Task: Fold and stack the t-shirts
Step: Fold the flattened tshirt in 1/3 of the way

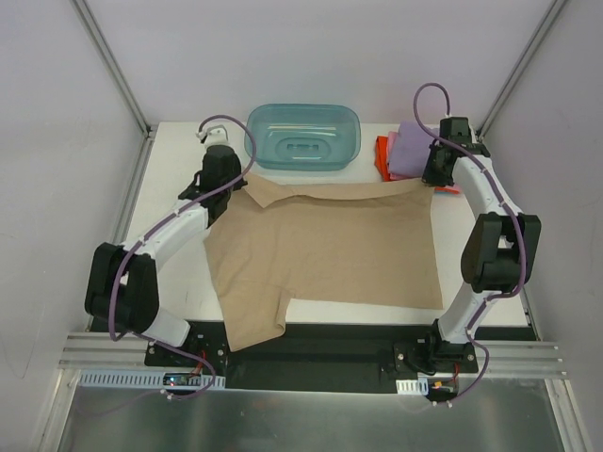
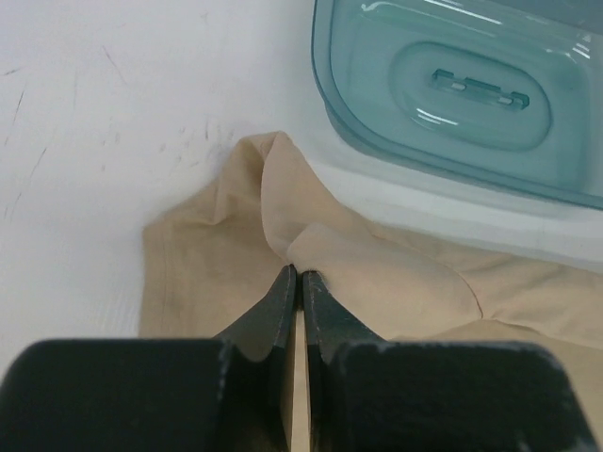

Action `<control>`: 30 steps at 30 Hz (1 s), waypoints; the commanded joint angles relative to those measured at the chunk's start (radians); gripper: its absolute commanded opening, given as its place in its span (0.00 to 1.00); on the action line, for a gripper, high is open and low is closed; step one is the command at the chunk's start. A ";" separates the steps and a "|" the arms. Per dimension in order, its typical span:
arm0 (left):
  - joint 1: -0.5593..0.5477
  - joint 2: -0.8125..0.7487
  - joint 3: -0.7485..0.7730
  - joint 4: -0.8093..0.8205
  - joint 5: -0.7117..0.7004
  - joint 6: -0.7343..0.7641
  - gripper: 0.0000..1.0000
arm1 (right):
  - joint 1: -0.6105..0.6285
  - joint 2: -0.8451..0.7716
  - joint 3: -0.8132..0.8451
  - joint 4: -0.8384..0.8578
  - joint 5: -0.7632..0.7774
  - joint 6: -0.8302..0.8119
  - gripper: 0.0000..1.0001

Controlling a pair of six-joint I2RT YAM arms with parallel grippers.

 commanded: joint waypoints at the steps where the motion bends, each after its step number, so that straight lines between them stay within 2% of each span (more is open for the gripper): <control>1: -0.069 -0.116 -0.051 -0.107 -0.177 -0.089 0.00 | -0.007 -0.054 0.048 -0.047 0.004 -0.016 0.01; 6: -0.155 -0.204 -0.097 -0.221 -0.280 -0.148 0.00 | -0.027 -0.050 0.071 -0.068 -0.014 -0.026 0.01; 10: -0.184 -0.255 -0.128 -0.354 -0.310 -0.254 0.00 | -0.029 -0.048 0.088 -0.093 -0.022 -0.040 0.01; 17: -0.195 -0.344 -0.203 -0.427 -0.226 -0.345 0.00 | -0.030 -0.044 0.096 -0.119 -0.016 -0.072 0.01; 22: -0.197 -0.349 -0.258 -0.453 -0.154 -0.379 0.00 | -0.032 -0.051 0.051 -0.121 -0.008 -0.069 0.01; 30: -0.197 -0.318 -0.298 -0.491 -0.082 -0.408 0.00 | -0.032 -0.045 -0.002 -0.156 0.095 -0.057 0.02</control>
